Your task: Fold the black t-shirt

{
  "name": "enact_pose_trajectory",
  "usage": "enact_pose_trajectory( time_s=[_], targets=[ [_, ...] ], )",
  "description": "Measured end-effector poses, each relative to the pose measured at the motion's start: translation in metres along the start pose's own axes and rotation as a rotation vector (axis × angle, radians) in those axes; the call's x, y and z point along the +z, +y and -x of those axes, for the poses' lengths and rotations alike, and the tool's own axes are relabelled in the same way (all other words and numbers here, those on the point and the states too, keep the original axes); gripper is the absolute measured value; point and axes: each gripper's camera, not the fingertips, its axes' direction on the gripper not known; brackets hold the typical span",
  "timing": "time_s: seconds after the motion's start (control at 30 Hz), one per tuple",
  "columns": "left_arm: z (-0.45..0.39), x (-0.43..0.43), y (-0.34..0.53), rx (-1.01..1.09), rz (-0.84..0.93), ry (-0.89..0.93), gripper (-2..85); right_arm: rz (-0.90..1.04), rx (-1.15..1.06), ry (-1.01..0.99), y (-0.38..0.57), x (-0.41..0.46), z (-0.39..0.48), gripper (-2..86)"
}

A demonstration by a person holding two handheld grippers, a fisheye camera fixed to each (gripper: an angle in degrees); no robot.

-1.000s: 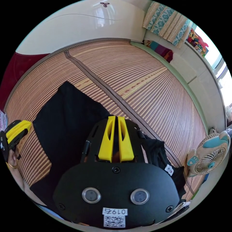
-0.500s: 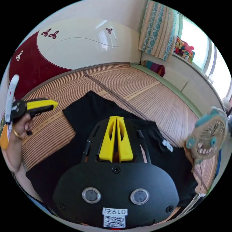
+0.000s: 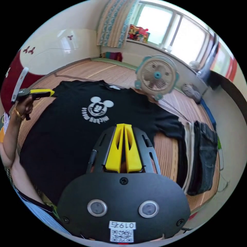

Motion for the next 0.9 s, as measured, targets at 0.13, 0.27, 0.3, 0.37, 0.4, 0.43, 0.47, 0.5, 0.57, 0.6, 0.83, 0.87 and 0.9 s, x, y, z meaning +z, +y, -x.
enact_pose_trajectory(
  time_s=[0.13,0.27,0.3,0.37,0.4,0.43,0.47,0.5,0.57,0.6,0.83,0.87,0.9],
  targets=[
    [-0.063,0.017,-0.017,0.077,-0.029,0.089,0.9,0.01,0.209,0.093,0.032,-0.009,-0.113,0.4],
    [-0.14,0.059,-0.073,0.177,-0.004,0.251,0.9,0.011,0.227,0.116,0.04,0.005,-0.188,4.6],
    [-0.152,0.066,-0.084,0.187,0.005,0.27,0.8,0.006,0.209,0.113,0.039,0.008,-0.194,5.0],
    [-0.201,0.095,-0.131,0.228,0.027,0.351,0.7,-0.007,0.117,0.123,0.034,0.019,-0.21,6.5],
    [-0.213,0.102,-0.142,0.239,0.031,0.365,0.7,-0.007,0.095,0.124,0.033,0.021,-0.213,6.8],
    [-0.239,0.115,-0.166,0.262,0.034,0.39,0.7,-0.009,0.065,0.119,0.03,0.026,-0.219,7.5],
    [-0.265,0.127,-0.19,0.269,0.031,0.412,0.8,-0.005,0.059,0.114,0.027,0.03,-0.225,8.0],
    [-0.277,0.134,-0.202,0.265,0.03,0.425,0.8,0.003,0.061,0.116,0.025,0.032,-0.228,8.1],
    [-0.325,0.159,-0.244,0.255,0.037,0.449,0.8,0.011,0.119,0.117,0.019,0.039,-0.244,8.3],
    [-0.336,0.165,-0.253,0.254,0.037,0.448,0.8,0.01,0.144,0.117,0.018,0.04,-0.249,8.0],
    [-0.445,0.231,-0.306,0.275,0.11,0.453,0.7,0.162,0.253,0.122,0.015,0.054,-0.274,2.6],
    [-0.457,0.236,-0.31,0.281,0.108,0.451,0.7,0.166,0.245,0.146,0.016,0.052,-0.275,0.4],
    [-0.462,0.238,-0.311,0.284,0.107,0.449,0.7,0.171,0.241,0.158,0.017,0.052,-0.275,0.1]
  ],
)
